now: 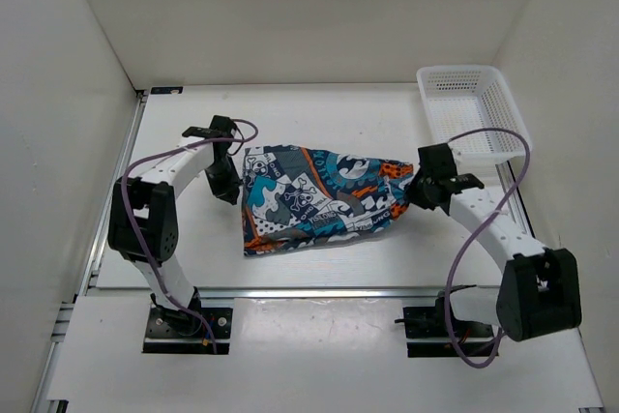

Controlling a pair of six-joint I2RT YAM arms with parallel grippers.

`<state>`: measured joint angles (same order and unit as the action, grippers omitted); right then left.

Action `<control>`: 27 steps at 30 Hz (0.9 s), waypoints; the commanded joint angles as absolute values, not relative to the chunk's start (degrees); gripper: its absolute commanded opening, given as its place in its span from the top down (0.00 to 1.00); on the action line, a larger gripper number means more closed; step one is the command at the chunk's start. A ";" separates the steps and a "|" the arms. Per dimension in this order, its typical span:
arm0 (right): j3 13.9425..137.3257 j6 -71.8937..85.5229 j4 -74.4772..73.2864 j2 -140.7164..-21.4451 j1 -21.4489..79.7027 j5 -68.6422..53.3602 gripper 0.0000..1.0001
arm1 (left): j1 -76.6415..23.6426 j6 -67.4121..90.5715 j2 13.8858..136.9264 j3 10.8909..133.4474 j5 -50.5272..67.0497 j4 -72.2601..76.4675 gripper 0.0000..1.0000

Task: Fold and stack the shorts
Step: Fold the shorts

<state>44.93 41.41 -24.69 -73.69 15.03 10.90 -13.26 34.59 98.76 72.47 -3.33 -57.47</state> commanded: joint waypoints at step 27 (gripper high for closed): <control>86.29 19.08 -41.04 -87.96 37.51 25.48 1.00 | -18.54 34.19 119.79 86.84 10.63 -47.46 0.89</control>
<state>80.73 21.89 -39.35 -85.03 32.51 22.85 -18.26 34.11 119.48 86.17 10.17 -48.77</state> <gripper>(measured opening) 0.198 0.121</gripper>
